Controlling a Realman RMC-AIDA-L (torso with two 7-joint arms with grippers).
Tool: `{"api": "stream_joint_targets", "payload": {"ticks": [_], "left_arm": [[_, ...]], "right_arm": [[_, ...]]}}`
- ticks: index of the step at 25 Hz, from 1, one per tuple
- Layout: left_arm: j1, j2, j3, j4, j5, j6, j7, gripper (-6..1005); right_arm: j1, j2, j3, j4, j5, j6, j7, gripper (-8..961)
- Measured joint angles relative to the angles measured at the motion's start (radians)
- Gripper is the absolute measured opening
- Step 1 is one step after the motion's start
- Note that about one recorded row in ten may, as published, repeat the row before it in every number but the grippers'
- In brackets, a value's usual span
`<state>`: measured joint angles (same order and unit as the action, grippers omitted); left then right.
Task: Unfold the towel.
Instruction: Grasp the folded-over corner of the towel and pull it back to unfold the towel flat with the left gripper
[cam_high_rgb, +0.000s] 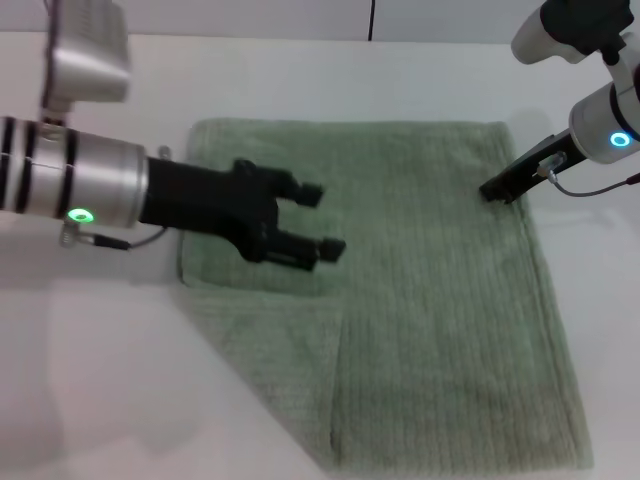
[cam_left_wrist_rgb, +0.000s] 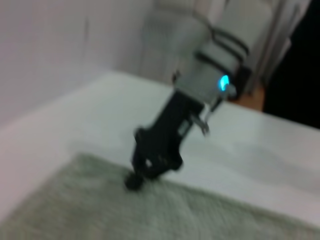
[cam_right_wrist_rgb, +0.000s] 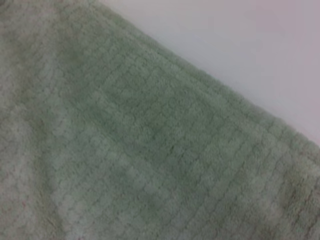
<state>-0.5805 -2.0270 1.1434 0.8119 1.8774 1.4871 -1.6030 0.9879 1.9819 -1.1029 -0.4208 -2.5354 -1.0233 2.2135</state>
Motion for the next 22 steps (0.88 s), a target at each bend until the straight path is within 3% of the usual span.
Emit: {"api": "stream_joint_targets", "payload": {"ticks": [3, 4, 5, 16, 17, 22], "left_arm": [[-0.01, -0.01, 0.0, -0.007, 0.027, -0.002, -0.002, 799], [-0.022, -0.029, 0.005, -0.012, 0.075, -0.006, -0.002, 799], [-0.026, -0.034, 0.011, -0.017, 0.083, -0.008, -0.001, 799], [-0.043, -0.039, 0.05, -0.076, 0.09, -0.046, 0.01, 798], [-0.045, -0.04, 0.089, -0.092, 0.091, -0.083, 0.01, 798], [-0.048, -0.041, 0.116, -0.11, 0.094, -0.109, 0.007, 799]], "right_arm": [[0.0, 0.0, 0.0, -0.001, 0.0, 0.0, 0.0, 1], [0.0, 0.0, 0.0, -0.001, 0.0, 0.001, 0.0, 1], [0.0, 0.0, 0.0, -0.001, 0.0, 0.002, 0.0, 1], [0.001, -0.002, -0.003, -0.001, 0.0, 0.005, 0.0, 2], [0.001, -0.002, -0.003, -0.001, 0.0, 0.005, 0.0, 2], [0.003, -0.002, -0.003, -0.001, 0.0, 0.006, 0.0, 2]]}}
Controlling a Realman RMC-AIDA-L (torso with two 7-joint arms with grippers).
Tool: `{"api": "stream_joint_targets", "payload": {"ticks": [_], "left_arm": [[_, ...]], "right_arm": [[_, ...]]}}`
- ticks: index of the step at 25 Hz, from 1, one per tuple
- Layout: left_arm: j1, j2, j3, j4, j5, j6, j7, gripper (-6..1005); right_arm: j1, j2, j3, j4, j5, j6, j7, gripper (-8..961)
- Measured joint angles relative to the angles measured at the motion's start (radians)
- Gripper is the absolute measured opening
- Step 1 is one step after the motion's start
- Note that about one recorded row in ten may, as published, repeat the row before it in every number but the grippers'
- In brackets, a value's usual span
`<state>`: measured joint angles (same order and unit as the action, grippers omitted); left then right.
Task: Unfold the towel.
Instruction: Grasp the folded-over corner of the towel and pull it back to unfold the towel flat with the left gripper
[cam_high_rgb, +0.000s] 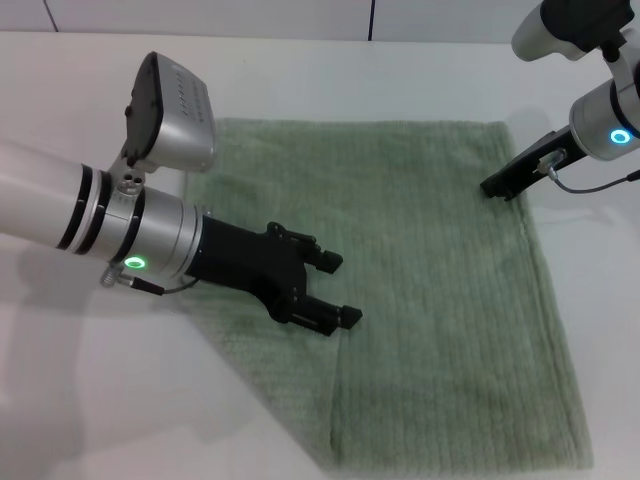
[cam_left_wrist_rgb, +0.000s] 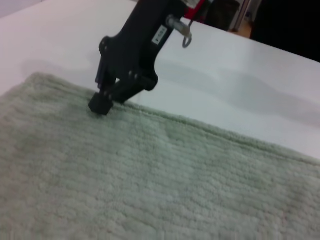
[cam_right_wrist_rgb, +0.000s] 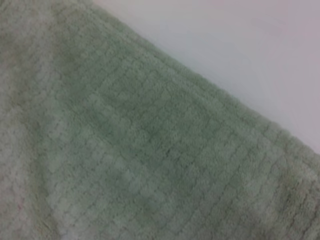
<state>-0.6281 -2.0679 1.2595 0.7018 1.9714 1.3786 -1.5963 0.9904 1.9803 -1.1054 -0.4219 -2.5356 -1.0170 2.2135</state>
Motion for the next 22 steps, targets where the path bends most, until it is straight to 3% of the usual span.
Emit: {"api": "stream_joint_targets", "payload": {"ticks": [9, 19, 22], "left_arm": [[-0.002, 0.0, 0.086, -0.005, 0.003, -0.052, 0.0, 799], [-0.002, 0.001, 0.087, 0.001, 0.029, -0.071, -0.014, 662], [-0.002, 0.001, 0.085, 0.004, 0.029, -0.068, -0.016, 579]], "right_arm": [[0.003, 0.001, -0.001, 0.0, 0.0, 0.002, 0.0, 2], [0.003, 0.002, 0.002, 0.003, -0.003, 0.005, 0.0, 2], [0.002, 0.002, 0.001, 0.005, -0.004, 0.01, 0.0, 2]]}}
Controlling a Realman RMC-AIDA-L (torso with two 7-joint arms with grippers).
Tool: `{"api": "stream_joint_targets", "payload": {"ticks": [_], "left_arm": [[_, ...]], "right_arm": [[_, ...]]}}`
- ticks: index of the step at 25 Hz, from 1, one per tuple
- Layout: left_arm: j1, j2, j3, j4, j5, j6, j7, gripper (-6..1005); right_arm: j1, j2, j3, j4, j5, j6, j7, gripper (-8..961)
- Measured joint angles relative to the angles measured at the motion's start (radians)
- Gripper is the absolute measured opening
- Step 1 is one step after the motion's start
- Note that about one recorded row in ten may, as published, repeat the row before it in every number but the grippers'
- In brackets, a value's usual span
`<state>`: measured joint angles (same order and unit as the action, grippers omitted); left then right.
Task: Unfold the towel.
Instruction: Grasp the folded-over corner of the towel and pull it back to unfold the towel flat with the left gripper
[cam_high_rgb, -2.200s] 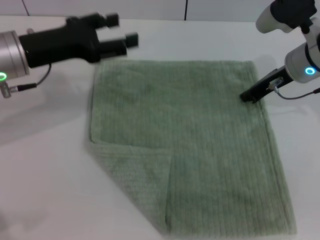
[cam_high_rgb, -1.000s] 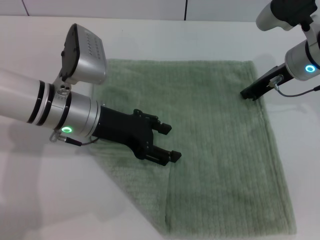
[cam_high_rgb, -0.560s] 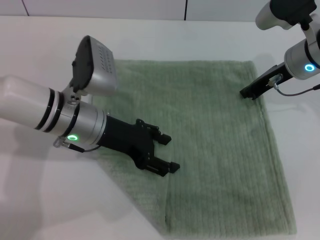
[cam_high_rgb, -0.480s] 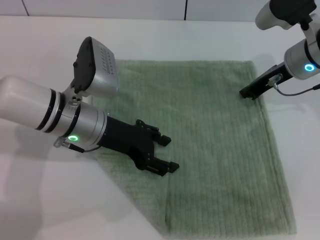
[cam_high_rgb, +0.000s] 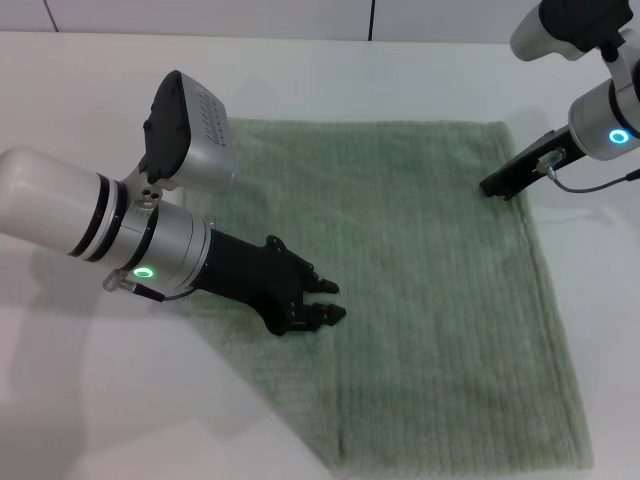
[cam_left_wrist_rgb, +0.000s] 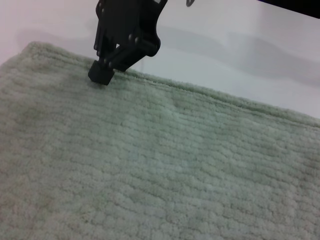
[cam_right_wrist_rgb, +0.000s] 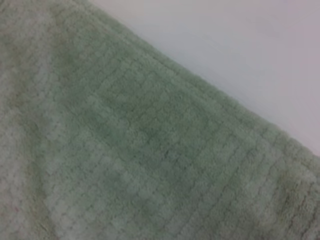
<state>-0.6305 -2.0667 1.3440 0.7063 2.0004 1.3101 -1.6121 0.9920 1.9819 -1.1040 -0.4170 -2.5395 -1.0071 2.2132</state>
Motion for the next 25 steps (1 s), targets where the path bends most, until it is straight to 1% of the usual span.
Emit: {"api": "stream_joint_targets", "payload": {"ticks": [4, 10, 12, 15, 16, 17, 18, 20, 21, 22, 24, 25], "left_arm": [[-0.001, 0.001, 0.0, 0.002, 0.0, 0.004, -0.003, 468], [-0.008, 0.003, -0.003, 0.004, 0.0, 0.024, -0.012, 182], [-0.008, 0.007, -0.033, 0.023, 0.0, 0.071, -0.024, 75], [-0.008, 0.007, -0.033, 0.023, 0.0, 0.071, -0.024, 46], [-0.004, 0.008, -0.06, 0.042, 0.0, 0.109, -0.027, 37], [0.006, 0.022, -0.147, 0.076, 0.005, 0.217, -0.037, 27], [0.006, 0.022, -0.147, 0.076, 0.005, 0.217, -0.037, 27], [0.009, 0.031, -0.203, 0.092, 0.026, 0.284, -0.044, 27], [0.009, 0.031, -0.203, 0.092, 0.026, 0.284, -0.044, 27], [0.01, 0.039, -0.257, 0.1, 0.061, 0.344, -0.049, 27], [0.01, 0.039, -0.257, 0.1, 0.061, 0.344, -0.049, 27], [0.01, 0.041, -0.274, 0.101, 0.073, 0.36, -0.049, 28]], "right_arm": [[0.0, 0.0, -0.001, 0.003, -0.001, 0.001, -0.001, 2], [-0.003, 0.0, -0.001, 0.003, 0.0, 0.003, -0.007, 2], [-0.004, 0.0, 0.0, 0.003, 0.002, 0.003, -0.01, 2], [-0.005, 0.0, 0.001, 0.003, 0.002, 0.003, -0.01, 2], [-0.005, 0.0, 0.001, 0.003, 0.001, 0.002, -0.01, 2], [-0.005, -0.001, 0.0, 0.003, 0.0, 0.002, -0.01, 3], [-0.005, -0.001, 0.0, 0.003, 0.0, 0.002, -0.01, 3], [-0.005, -0.001, 0.0, 0.003, -0.001, 0.002, -0.01, 3], [-0.005, -0.001, 0.0, 0.003, -0.001, 0.002, -0.01, 3], [-0.003, -0.001, -0.002, 0.003, -0.001, 0.001, -0.01, 3], [-0.001, -0.001, -0.003, 0.003, -0.002, 0.0, -0.01, 3], [-0.001, -0.001, -0.004, 0.004, -0.002, 0.0, -0.01, 3]]}}
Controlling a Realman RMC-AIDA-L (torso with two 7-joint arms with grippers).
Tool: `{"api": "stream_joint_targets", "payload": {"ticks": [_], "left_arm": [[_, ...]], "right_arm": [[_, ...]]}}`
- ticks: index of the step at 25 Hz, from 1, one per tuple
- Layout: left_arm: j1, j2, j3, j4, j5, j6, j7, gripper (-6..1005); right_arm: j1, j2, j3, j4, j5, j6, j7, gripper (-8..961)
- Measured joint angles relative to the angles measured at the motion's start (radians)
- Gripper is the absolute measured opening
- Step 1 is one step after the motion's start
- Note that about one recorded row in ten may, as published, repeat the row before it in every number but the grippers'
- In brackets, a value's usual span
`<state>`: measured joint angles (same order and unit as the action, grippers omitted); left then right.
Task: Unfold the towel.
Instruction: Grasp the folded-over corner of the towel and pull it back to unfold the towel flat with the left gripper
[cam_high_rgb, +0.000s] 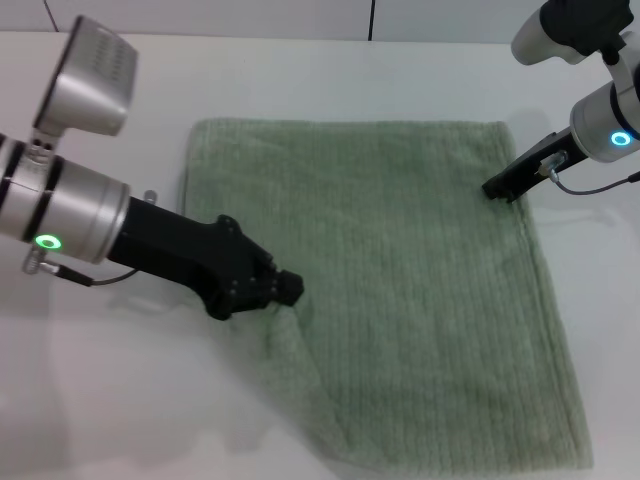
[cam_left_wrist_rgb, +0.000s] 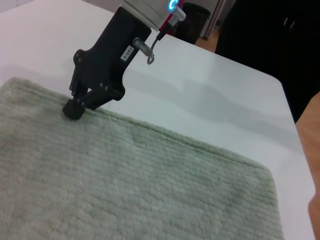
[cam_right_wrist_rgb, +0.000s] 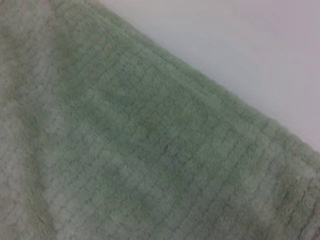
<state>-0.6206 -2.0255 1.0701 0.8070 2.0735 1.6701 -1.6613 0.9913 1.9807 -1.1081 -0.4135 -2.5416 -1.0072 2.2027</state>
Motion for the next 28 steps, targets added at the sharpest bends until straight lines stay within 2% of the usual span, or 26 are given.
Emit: {"api": "stream_joint_targets", "payload": {"ticks": [1, 5, 7, 17, 28], "left_arm": [[-0.001, 0.006, -0.041, 0.0, 0.026, 0.035, 0.0, 28], [0.001, 0.013, -0.058, 0.0, 0.05, 0.063, 0.0, 28], [0.002, 0.017, -0.079, 0.0, 0.105, 0.09, -0.015, 34], [-0.008, 0.016, -0.084, 0.0, 0.23, 0.117, -0.111, 94], [-0.024, 0.019, -0.098, 0.014, 0.24, 0.205, -0.197, 161]], "right_arm": [[0.001, 0.0, -0.001, 0.0, 0.0, 0.0, 0.0, 3], [0.002, 0.0, -0.002, 0.001, 0.0, 0.0, 0.0, 3], [0.003, 0.001, -0.002, 0.001, 0.0, 0.0, 0.0, 3], [0.004, 0.001, -0.004, 0.001, -0.002, 0.001, 0.0, 3], [0.006, 0.0, -0.005, 0.015, -0.003, 0.003, -0.002, 3]]}}
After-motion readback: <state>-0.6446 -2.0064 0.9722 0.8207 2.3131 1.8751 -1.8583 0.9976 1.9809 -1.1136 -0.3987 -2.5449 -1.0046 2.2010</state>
